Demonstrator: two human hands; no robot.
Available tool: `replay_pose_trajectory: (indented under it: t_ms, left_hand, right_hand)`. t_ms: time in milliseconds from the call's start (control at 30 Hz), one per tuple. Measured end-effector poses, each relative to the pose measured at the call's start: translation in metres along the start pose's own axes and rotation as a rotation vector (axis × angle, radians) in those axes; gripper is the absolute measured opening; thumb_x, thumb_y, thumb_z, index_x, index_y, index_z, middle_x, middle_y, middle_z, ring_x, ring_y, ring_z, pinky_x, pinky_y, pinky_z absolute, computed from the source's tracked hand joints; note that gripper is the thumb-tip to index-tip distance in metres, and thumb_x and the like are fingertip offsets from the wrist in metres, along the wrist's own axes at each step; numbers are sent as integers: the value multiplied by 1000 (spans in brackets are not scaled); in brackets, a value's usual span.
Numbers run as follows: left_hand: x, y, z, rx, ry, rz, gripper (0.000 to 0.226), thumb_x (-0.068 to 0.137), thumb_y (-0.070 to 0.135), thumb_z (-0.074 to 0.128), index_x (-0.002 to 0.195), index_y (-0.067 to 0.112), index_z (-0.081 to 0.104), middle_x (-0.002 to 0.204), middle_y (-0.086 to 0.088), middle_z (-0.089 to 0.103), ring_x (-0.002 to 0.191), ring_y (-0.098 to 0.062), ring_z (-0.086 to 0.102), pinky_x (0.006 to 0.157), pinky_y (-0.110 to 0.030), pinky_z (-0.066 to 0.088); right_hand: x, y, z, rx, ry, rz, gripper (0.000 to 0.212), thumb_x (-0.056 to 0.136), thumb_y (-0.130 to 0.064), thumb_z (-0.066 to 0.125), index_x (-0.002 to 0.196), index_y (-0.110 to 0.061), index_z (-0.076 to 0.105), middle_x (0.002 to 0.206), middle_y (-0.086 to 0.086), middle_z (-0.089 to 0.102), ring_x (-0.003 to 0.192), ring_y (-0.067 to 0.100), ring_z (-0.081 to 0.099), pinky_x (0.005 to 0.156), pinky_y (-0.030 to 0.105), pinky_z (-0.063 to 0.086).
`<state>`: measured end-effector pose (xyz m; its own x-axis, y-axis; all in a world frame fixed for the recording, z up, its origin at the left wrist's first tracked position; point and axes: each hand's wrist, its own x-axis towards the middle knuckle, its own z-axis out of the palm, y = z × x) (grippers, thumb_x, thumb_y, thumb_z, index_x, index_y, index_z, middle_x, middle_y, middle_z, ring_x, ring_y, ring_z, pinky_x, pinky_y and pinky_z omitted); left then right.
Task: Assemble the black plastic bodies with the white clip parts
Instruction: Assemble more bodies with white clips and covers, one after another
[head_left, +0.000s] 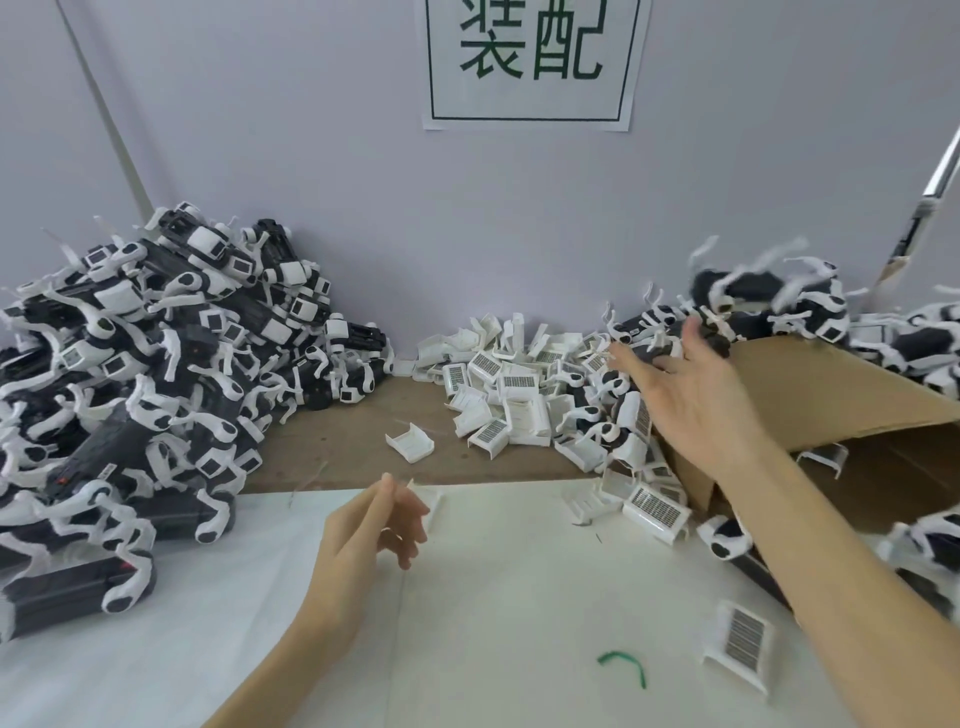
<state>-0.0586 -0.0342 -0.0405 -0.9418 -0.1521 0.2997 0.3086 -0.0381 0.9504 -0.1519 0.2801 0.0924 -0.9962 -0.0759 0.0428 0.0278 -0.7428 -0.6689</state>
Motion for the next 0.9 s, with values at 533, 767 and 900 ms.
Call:
replay_pose_trajectory:
  t_ms: [533,767,900]
  left_hand:
    - [79,1,-40,1386,197,336,21,107,27,57,108,8,67,117,-9,58,110,-33,52,97,-43,44]
    - [136,31,-88,2508,57,-270,55,101,23,57,153,12,40,145,-12,36,124,-44,54,106,-54,47]
    - [132,27,-85,2508,43,-184,52,98,9,68,146,14,48,143,-15,36,119,-43,59,103,-48,52]
  right_hand:
    - [-27,119,-46,-270,-112,206,30,99,-12,57,109,12,72,104,33,71,100,45,74,79,35,64]
    - [-26,120,-50,-274,-115,201,28,103,-9,54,105,10,74,101,30,72,90,37,74,77,36,64]
    - [-29,122,-49,-293,-121,216,28,103,-11,55,103,7,77,97,29,72,87,37,74,75,36,64]
